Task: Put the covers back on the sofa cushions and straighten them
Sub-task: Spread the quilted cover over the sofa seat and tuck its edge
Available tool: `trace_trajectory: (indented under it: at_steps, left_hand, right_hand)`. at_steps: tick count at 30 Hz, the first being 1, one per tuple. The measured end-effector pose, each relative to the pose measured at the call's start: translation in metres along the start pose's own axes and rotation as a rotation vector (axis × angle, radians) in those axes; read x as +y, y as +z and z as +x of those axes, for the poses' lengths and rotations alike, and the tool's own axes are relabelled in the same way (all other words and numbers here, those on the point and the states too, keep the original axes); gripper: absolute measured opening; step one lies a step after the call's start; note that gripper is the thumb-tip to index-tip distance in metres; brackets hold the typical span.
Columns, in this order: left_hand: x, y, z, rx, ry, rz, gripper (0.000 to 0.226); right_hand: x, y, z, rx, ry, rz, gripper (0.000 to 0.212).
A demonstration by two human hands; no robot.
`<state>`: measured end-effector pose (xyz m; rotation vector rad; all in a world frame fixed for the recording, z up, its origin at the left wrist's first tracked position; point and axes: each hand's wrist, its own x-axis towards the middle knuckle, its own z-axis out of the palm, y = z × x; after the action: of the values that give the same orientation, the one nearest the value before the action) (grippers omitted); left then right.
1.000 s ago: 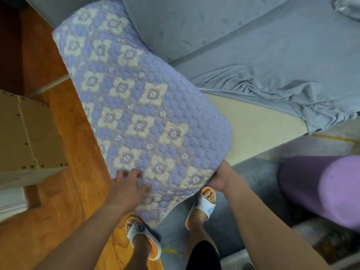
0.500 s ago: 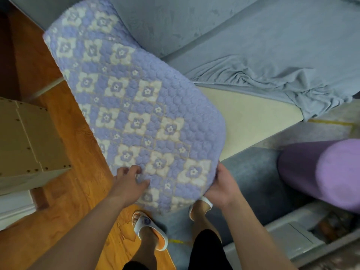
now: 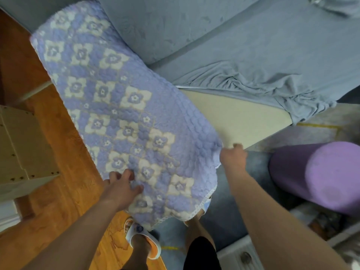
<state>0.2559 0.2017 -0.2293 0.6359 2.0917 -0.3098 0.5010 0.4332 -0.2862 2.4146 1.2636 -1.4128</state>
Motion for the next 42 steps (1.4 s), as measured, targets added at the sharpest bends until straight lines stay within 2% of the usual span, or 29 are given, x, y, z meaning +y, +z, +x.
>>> trace_trajectory:
  at_steps: [3,5,6,7,9,11,12,13,14,16,17,18,21,24,26,28,30,33,35,38,40,42]
  left_hand:
    - [-0.002,-0.003,0.007,-0.024,0.011,0.016,0.042]
    - [-0.005,-0.003,0.006,-0.005,0.015,-0.007,0.041]
    - [-0.002,0.001,0.002,0.008,0.030,-0.026,0.041]
    - [-0.004,0.002,-0.002,0.031,0.043,-0.058,0.040]
    - [-0.007,0.008,-0.010,0.046,0.068,-0.132,0.039]
    - [-0.013,0.007,-0.014,0.042,0.089,-0.228,0.033]
    - [-0.016,0.005,-0.014,0.043,0.090,-0.276,0.027]
    - [-0.019,0.003,-0.012,0.051,0.093,-0.323,0.020]
    - [-0.021,0.001,-0.010,0.057,0.092,-0.358,0.014]
    - [-0.028,-0.004,-0.003,0.049,0.072,-0.408,0.011]
    - [-0.031,-0.008,0.001,0.029,0.061,-0.440,0.016]
    - [-0.032,-0.011,0.004,0.010,0.049,-0.481,0.022]
    - [-0.034,-0.027,0.012,-0.034,0.039,-0.573,0.034]
    - [-0.040,-0.040,0.026,0.093,-0.017,-0.477,0.027]
    - [-0.051,-0.051,0.037,0.198,-0.014,-0.426,0.020]
    - [-0.063,-0.063,0.047,0.272,0.038,-0.393,0.020]
    - [-0.072,-0.079,0.058,0.352,0.098,-0.392,0.030]
    - [-0.089,-0.117,0.097,0.461,0.152,-0.360,0.048]
    - [-0.098,-0.149,0.132,0.421,0.112,-0.403,0.052]
    - [-0.104,-0.200,0.178,0.367,-0.101,-0.673,0.048]
    - [-0.103,-0.224,0.202,0.318,-0.140,-0.693,0.037]
    - [-0.103,-0.243,0.218,0.265,-0.107,-0.673,0.034]
  right_hand:
    - [-0.059,0.008,0.008,-0.189,-0.427,-0.087,0.047]
    - [-0.071,0.037,0.005,-0.227,-0.572,-0.201,0.056]
    - [-0.063,0.049,0.005,-0.274,-0.571,-0.216,0.065]
    - [-0.052,0.065,-0.001,-0.401,-0.535,-0.181,0.078]
    - [-0.014,0.081,-0.006,-0.673,-0.299,-0.048,0.099]
    - [0.012,0.069,-0.011,-0.874,0.019,-0.044,0.102]
    - [0.019,0.057,-0.012,-0.906,0.110,-0.119,0.101]
    - [0.022,0.047,-0.010,-0.901,0.140,-0.182,0.096]
    - [0.018,0.041,-0.007,-0.818,0.102,-0.233,0.082]
    - [-0.001,0.038,0.002,-0.472,-0.088,-0.314,0.055]
    - [-0.016,0.039,0.003,-0.336,-0.173,-0.326,0.048]
    - [-0.033,0.040,0.001,-0.291,-0.245,-0.291,0.044]
    - [-0.090,0.054,-0.020,-0.371,-0.400,-0.235,0.040]
    - [-0.127,0.076,-0.039,-0.408,-0.471,-0.123,0.049]
    - [-0.124,0.098,-0.042,-0.395,-0.425,-0.093,0.064]
    - [-0.107,0.108,-0.048,-0.378,-0.402,-0.296,0.078]
    - [-0.096,0.107,-0.050,-0.341,-0.378,-0.463,0.084]
    - [-0.094,0.111,-0.051,-0.333,-0.258,-0.394,0.081]
    - [-0.096,0.122,-0.057,-0.238,-0.255,-0.429,0.068]
    - [-0.125,0.149,-0.068,0.121,-0.391,-0.536,0.047]
    - [-0.159,0.172,-0.076,0.200,-0.542,-0.477,0.051]
    - [-0.201,0.197,-0.081,0.162,-0.647,-0.522,0.067]
